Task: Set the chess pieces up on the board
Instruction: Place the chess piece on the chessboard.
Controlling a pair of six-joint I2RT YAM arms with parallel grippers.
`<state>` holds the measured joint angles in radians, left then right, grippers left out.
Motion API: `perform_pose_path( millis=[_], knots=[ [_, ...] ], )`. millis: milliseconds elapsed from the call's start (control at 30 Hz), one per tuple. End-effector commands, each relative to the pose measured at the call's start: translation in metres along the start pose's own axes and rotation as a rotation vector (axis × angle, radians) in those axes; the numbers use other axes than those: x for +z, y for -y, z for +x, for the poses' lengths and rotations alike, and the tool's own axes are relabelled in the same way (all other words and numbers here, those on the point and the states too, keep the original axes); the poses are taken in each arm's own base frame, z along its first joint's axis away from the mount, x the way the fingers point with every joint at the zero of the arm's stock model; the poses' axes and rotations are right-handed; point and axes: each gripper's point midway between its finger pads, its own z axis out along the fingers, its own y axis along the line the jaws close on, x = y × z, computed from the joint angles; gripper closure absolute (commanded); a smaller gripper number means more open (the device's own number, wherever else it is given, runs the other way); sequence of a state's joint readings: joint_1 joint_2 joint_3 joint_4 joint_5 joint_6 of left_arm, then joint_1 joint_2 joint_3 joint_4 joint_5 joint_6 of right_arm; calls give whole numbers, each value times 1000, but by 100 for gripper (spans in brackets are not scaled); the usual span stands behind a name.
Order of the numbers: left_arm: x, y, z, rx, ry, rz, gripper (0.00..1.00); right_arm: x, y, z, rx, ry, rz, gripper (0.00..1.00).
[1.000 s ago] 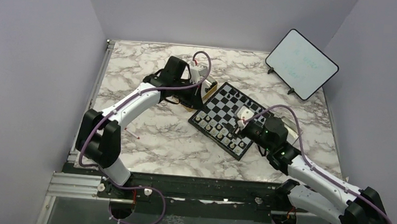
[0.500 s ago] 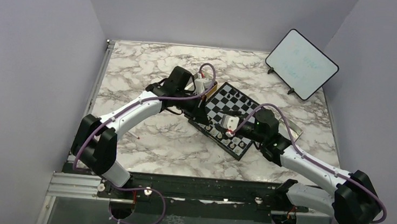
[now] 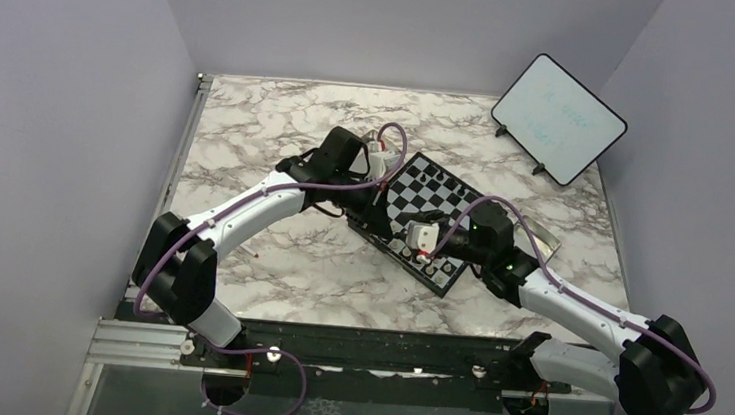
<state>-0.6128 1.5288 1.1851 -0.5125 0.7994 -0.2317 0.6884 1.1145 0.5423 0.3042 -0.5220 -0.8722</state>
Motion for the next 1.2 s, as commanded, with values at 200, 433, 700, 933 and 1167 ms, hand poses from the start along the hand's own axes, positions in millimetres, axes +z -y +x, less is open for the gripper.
perform_pose_path(
  millis=[200, 433, 700, 933, 1167],
  knots=[
    [2, 10, -22, 42, 44, 20, 100, 4, -21, -14, -19, 63, -110, 48],
    [7, 8, -22, 35, 42, 20, 100, 5, -22, -19, -17, 87, -115, 50],
    [9, 5, -28, 37, 52, 7, 100, -3, -18, -3, 71, 1, -33, 46],
    [7, -8, -56, 64, 121, -106, 100, -34, -5, 9, 273, -106, 159, 37],
    [11, -46, -88, 72, 180, -293, 100, -68, 1, -7, 562, -72, 326, 34]
  ],
)
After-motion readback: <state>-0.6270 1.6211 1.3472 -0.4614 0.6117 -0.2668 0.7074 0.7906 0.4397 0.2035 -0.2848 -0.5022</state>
